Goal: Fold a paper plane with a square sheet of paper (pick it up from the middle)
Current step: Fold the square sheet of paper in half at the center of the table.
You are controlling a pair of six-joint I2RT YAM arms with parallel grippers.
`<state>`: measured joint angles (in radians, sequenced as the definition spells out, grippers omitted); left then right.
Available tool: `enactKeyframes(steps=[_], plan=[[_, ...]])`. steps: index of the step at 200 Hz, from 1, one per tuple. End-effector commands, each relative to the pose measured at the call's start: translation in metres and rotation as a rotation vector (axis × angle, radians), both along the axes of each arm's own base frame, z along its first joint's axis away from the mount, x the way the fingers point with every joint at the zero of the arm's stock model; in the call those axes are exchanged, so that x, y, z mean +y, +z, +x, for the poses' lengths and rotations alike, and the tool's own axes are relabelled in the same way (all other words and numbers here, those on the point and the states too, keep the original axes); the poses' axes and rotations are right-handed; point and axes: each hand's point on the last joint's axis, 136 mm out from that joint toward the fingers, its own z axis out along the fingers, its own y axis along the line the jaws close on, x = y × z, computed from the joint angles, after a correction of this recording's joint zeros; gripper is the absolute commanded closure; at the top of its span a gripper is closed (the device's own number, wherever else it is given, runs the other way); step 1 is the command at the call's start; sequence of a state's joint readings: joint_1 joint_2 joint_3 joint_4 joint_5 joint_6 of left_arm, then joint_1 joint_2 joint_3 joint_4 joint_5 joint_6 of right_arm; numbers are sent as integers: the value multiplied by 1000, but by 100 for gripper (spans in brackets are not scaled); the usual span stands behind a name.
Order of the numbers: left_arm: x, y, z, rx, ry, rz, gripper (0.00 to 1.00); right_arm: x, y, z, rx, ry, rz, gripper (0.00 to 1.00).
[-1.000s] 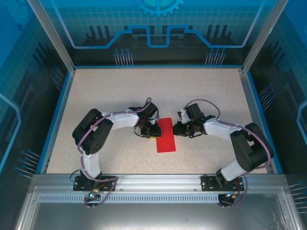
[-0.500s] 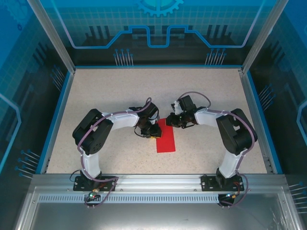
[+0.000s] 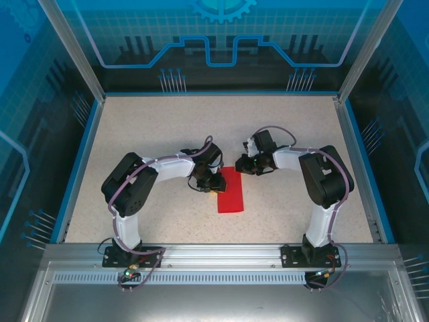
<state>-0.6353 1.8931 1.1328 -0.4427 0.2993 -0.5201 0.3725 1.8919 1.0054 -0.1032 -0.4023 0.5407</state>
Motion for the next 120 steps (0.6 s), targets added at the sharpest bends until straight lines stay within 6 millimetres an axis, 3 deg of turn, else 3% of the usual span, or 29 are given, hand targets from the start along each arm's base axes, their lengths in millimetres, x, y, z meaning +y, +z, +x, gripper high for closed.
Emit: enactKeyframes(steps=[1,59,90,120], plan=[[28,-6,-4,4,8,136,71,-9,-2,3,-3,-10,-14,86],[25,38,3,-66,23,96,55,-7,18,-3,-31,-5,24,86],[29,52,-10,-67,52,73,47,-3,31,-7,-62,2,54,86],[21,59,-32,-52,80,18,38,1,40,-16,-80,15,84,85]])
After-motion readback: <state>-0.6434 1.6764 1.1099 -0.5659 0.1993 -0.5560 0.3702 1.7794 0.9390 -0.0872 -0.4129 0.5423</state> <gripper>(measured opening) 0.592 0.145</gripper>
